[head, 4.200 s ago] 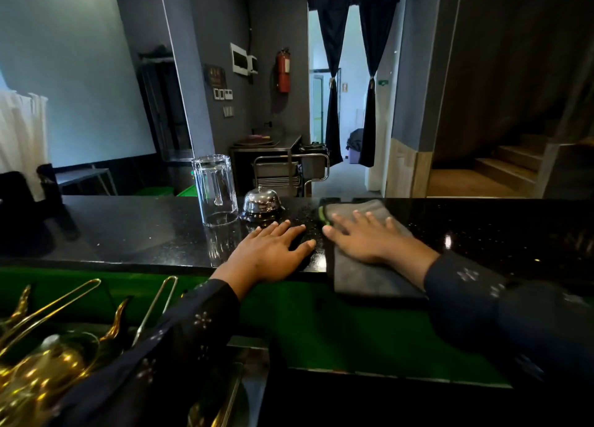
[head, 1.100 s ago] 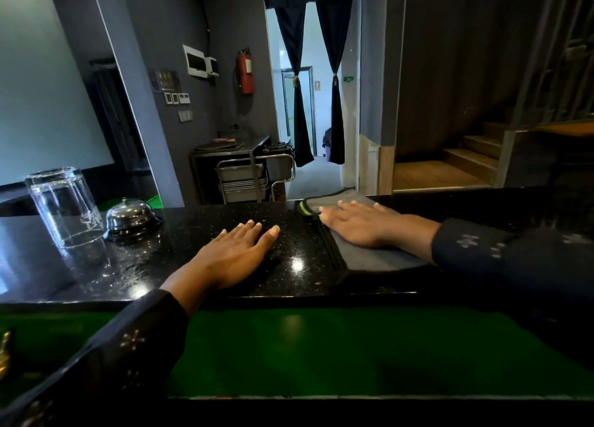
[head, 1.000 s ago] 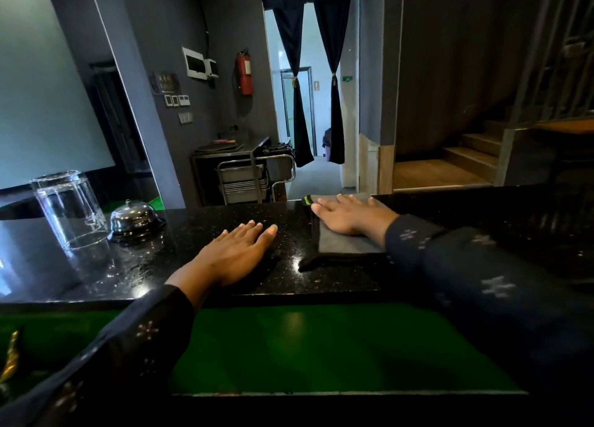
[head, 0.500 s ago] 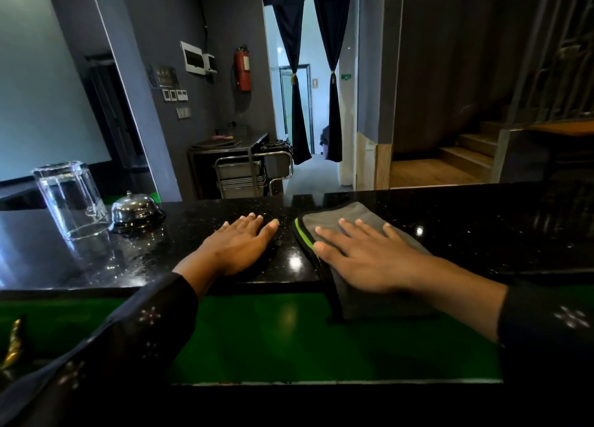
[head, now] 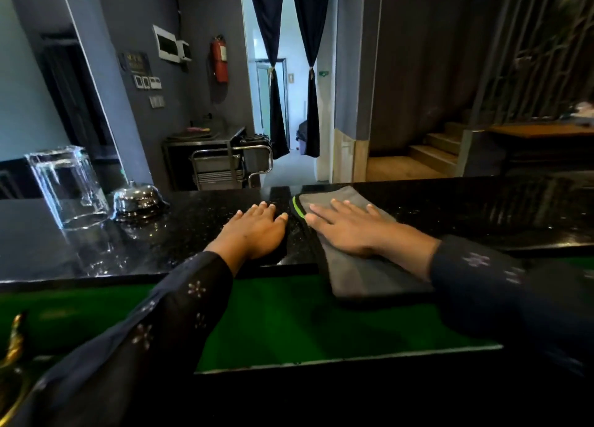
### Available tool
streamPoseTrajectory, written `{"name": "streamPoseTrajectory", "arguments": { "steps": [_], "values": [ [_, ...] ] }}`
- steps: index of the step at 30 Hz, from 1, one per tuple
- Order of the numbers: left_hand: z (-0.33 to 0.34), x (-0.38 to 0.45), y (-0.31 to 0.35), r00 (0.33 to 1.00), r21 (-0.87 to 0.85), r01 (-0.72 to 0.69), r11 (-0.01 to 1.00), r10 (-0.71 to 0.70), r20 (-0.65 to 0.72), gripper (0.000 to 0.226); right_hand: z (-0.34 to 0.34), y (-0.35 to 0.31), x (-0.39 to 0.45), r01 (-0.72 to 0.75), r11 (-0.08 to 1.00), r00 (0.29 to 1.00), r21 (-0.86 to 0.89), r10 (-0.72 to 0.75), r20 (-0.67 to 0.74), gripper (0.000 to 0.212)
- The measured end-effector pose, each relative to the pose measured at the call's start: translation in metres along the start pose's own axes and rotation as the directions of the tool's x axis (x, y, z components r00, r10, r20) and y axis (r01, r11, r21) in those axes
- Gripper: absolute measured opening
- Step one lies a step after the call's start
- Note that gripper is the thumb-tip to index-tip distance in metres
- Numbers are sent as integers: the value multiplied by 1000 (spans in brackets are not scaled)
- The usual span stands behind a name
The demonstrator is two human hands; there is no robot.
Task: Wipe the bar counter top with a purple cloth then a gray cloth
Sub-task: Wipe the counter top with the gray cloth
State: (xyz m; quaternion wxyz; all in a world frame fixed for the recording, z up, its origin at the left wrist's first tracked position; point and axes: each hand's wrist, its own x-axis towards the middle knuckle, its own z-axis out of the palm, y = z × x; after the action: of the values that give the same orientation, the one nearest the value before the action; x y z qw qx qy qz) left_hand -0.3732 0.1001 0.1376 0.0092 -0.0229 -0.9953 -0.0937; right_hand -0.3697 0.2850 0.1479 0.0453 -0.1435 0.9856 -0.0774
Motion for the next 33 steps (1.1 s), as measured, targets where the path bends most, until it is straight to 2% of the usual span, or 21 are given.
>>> {"name": "streamPoseTrajectory", "arguments": {
  "steps": [4, 9, 12, 17, 20, 24, 26, 29, 31, 33],
  "values": [
    [-1, -2, -1, 1000, -9, -15, 1000, 15, 9, 61, 1, 31, -47, 30, 999, 1000, -43, -30, -5, 57],
    [1, -2, 0, 1000, -27, -8, 1000, 8, 5, 60, -15, 67, -25, -212, 977, 977, -25, 211, -16, 59],
    [2, -1, 1, 1000, -46, -2, 999, 2, -1, 60, -8, 51, -1, -301, 953, 953, -4, 301, -44, 67],
    [-2, -5, 3, 1000, -117, -13, 993, 13, -3, 55, 6, -43, 16, -135, 991, 991, 9, 135, -18, 60],
    [-6, -10, 5, 1000, -175, -20, 984, 19, -3, 55, 8, -55, 23, -85, 996, 996, 8, 85, 16, 61],
    [-5, -15, 4, 1000, -214, -27, 976, 26, -11, 57, 6, 10, 21, -6, 999, 998, 34, 8, -56, 55],
    [-6, -15, 3, 1000, -202, -19, 979, 19, -2, 58, 0, 63, 18, -80, 996, 994, 28, 82, -78, 63],
    [-6, -16, 7, 1000, -146, -2, 989, 2, 4, 61, -13, 146, 16, -277, 961, 957, 20, 277, -81, 84],
    [-4, -14, 9, 1000, -104, 5, 995, -5, 2, 61, -23, 169, 6, -376, 926, 923, 13, 376, -80, 77],
    [-2, -11, 10, 1000, -74, 14, 997, -14, 0, 62, -29, 162, -4, -413, 911, 908, 22, 413, -65, 66]
  ]
}}
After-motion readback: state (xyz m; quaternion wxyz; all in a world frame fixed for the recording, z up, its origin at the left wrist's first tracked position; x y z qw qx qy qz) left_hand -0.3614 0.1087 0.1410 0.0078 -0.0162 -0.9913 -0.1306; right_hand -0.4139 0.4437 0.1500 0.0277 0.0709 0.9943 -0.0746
